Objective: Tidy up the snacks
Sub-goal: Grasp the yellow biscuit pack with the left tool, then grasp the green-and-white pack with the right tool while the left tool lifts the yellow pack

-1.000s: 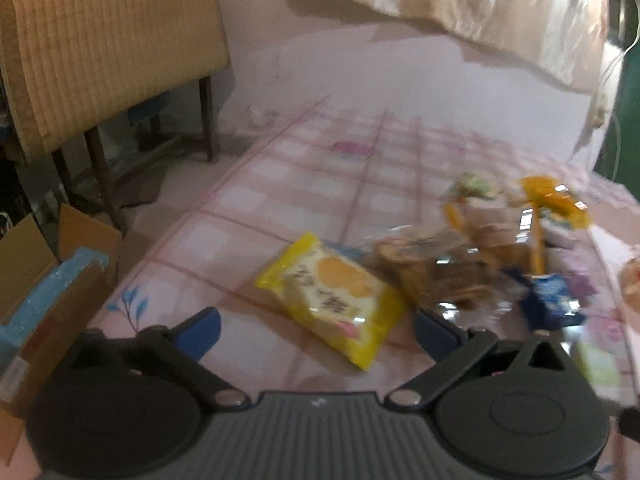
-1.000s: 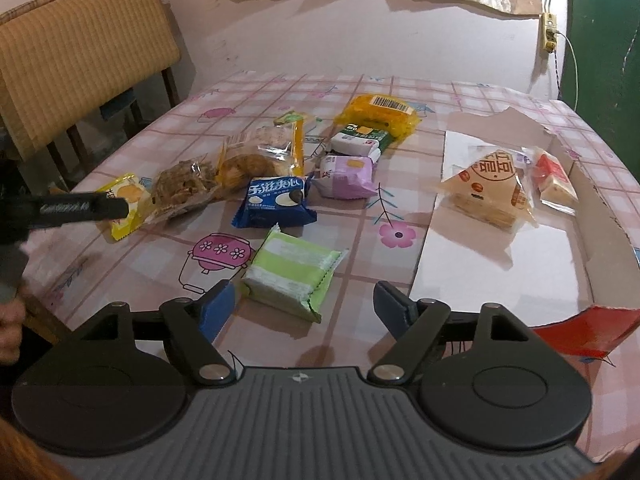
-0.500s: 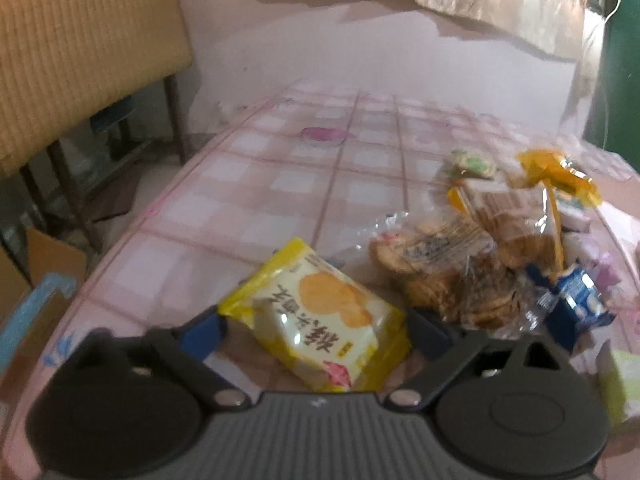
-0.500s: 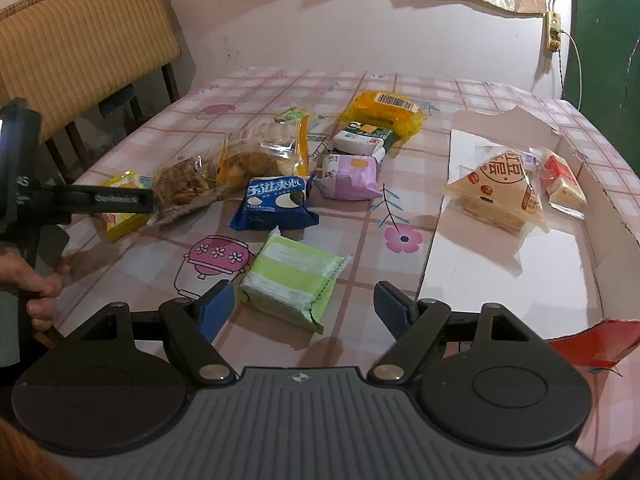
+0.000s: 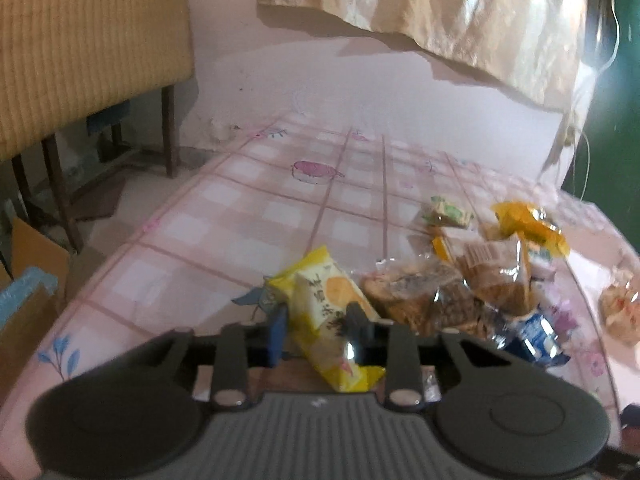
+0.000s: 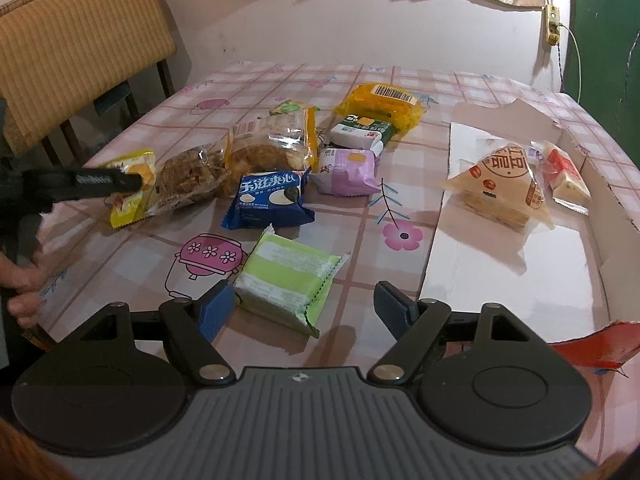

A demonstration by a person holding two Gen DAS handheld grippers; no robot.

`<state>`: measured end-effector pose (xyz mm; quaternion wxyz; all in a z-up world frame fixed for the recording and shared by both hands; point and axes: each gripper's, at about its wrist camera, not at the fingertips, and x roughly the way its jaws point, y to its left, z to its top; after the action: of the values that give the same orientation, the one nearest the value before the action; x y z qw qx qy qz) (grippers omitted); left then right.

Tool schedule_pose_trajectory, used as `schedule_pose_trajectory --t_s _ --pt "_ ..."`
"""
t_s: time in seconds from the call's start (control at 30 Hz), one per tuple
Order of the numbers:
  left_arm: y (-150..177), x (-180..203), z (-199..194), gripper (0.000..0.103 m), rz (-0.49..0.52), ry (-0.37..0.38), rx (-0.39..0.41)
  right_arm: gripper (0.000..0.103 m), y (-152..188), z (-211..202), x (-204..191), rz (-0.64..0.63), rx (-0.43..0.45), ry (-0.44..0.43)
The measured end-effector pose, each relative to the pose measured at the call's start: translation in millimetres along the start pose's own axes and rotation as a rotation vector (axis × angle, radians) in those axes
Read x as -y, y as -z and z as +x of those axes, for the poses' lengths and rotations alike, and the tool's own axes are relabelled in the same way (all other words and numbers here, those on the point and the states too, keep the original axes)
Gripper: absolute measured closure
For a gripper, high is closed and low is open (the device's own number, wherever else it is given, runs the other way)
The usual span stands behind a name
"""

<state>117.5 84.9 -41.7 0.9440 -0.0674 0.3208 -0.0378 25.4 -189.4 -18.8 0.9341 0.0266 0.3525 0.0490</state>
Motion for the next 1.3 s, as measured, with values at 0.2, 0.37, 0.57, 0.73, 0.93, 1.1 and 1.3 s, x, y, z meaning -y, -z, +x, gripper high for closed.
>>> schedule_pose_trajectory --t_s 0.2,0.37,0.57,0.73,0.93,1.1,1.3 --pt "0 -16 11 0.057 -0.168 0.117 -0.046 0.005 -1 1 -4 -0.016 -0.005 -0.008" --pt "0 -7 21 0.027 -0.187 0.15 -0.056 0.005 0 1 -1 -0.012 -0.009 -0.008" --pt "3 21 24 0.009 0.042 -0.091 -0.04 0.005 -1 2 0 -0.014 -0.008 0.0" --pt "-8 13 36 0.009 -0.057 -0.076 -0.061 0.005 1 3 -1 0.005 -0.01 -0.004" --pt "-5 41 56 0.003 0.032 -0.213 -0.085 0.004 1 2 -1 -0.004 -0.007 -0.005" --pt "-1 33 40 0.01 0.107 -0.178 -0.108 0.003 1 3 1 0.004 -0.007 -0.001" --pt "2 10 13 0.045 0.142 -0.136 -0.127 0.003 0 3 4 0.026 0.005 -0.004"
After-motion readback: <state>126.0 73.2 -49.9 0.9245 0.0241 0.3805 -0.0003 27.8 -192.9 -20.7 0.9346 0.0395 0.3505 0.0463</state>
